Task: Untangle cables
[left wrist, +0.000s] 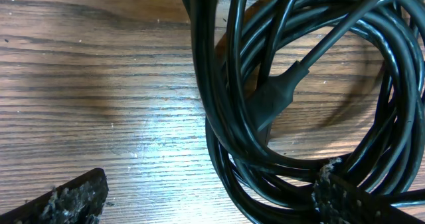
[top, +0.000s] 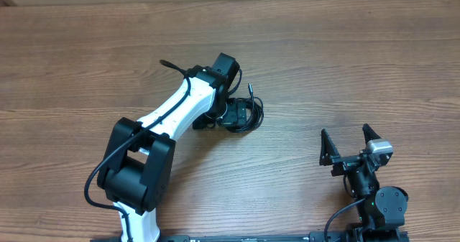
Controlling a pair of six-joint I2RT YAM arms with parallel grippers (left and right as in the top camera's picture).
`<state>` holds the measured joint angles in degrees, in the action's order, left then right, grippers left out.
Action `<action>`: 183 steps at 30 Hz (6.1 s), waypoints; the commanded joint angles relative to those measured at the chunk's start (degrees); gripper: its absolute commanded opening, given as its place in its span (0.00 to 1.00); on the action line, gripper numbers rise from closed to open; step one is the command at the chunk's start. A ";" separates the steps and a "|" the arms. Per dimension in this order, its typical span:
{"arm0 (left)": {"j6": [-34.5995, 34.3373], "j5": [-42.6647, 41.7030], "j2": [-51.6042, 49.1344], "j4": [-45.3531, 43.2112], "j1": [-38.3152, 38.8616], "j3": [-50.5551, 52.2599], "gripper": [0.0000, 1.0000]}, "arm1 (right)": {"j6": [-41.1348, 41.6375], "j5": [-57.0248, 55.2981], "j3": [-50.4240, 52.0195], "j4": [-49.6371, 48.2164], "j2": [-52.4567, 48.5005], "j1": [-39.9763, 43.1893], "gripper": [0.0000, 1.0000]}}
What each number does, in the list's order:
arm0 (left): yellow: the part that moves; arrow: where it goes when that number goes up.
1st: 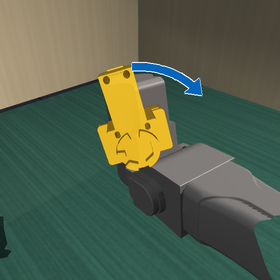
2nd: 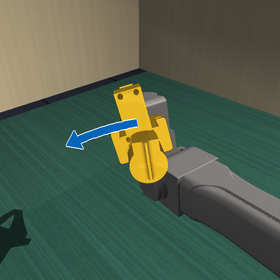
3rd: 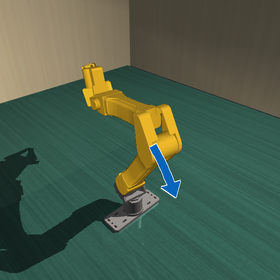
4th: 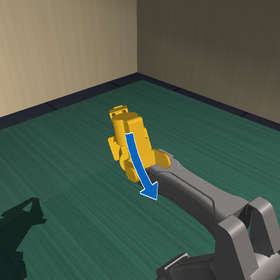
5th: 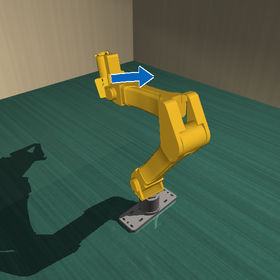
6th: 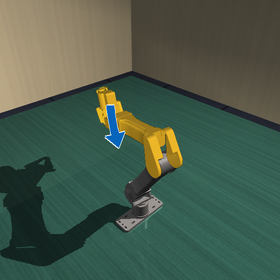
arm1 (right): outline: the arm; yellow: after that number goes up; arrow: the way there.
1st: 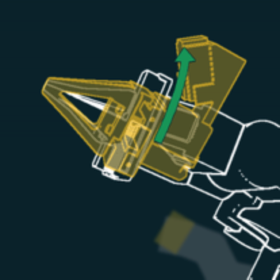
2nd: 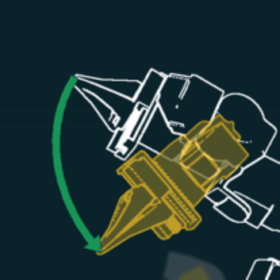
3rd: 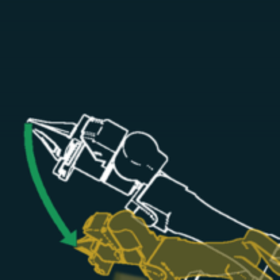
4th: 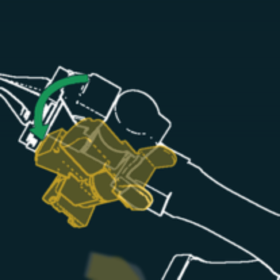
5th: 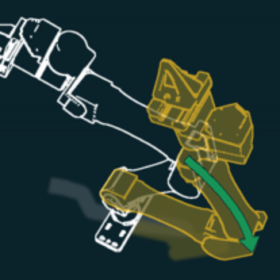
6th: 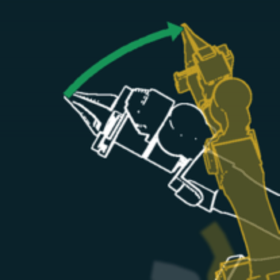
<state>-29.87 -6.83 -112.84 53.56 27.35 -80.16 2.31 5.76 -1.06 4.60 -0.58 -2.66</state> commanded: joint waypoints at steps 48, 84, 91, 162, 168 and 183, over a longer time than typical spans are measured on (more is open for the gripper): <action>-0.17 -0.48 0.04 -0.31 0.04 -0.15 1.00 | -0.81 0.42 0.59 -0.96 0.35 0.07 1.00; -6.97 -1.03 16.94 23.41 -10.62 -19.30 0.04 | 3.72 16.61 -66.69 36.57 -59.30 -0.22 1.00; -4.59 -0.22 16.04 19.04 -10.47 -16.24 0.13 | 3.67 33.66 -67.91 47.21 -68.83 -0.22 0.98; 14.64 -1.62 -1.81 -0.52 -7.76 -1.88 0.28 | 22.40 19.71 -79.97 46.34 -105.00 -21.64 0.31; 24.61 -9.44 -1.79 -2.47 -8.17 -1.70 0.12 | 23.39 18.73 -77.90 43.19 -105.00 -22.47 0.32; 30.12 -39.01 -1.79 -7.10 -15.43 -1.88 0.05 | 29.18 19.41 -74.10 41.92 -105.00 -22.47 0.52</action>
<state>2.00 -41.39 -114.67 46.06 11.73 -82.11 30.26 25.08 -75.61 46.81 -105.45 -24.95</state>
